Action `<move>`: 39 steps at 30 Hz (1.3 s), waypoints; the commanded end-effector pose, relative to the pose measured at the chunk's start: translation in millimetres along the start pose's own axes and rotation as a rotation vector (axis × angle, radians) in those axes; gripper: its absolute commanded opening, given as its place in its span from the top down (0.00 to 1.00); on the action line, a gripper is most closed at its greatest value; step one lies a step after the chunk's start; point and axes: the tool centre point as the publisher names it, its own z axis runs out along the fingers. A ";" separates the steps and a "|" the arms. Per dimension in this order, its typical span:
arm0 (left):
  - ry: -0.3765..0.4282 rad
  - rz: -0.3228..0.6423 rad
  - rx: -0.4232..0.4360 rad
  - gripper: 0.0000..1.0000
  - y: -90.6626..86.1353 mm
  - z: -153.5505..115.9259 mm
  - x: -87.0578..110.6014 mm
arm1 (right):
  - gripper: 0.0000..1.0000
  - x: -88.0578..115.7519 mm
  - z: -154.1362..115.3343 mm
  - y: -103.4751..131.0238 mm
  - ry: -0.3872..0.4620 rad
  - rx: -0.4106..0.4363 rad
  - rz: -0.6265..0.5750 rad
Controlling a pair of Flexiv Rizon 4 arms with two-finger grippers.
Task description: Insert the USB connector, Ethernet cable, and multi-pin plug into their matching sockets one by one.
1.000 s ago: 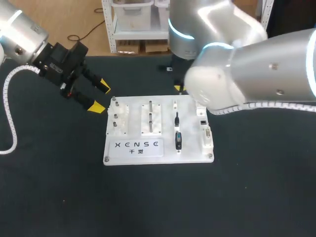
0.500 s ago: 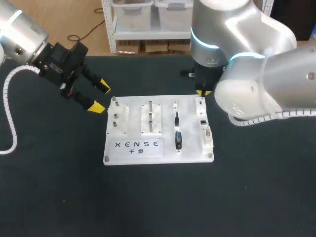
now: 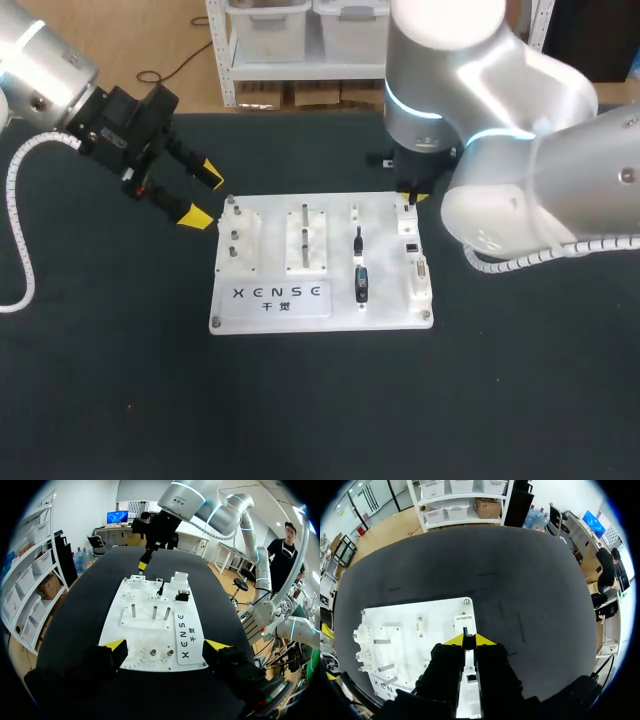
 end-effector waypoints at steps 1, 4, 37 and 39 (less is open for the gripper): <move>-0.001 0.003 0.003 0.00 1.4 0.1 0.8 | 1.00 -0.8 4.7 3.4 0.006 0.005 0.001; -0.001 0.003 0.003 0.00 1.4 0.1 0.8 | 1.00 -0.1 5.8 4.9 0.008 0.004 -0.001; -0.001 0.003 0.003 0.00 1.4 0.1 0.8 | 1.00 -3.8 15.6 6.5 0.012 -0.003 -0.034; -0.001 0.003 0.003 0.00 1.4 0.1 0.8 | 1.00 -3.6 16.1 6.3 0.016 -0.004 -0.041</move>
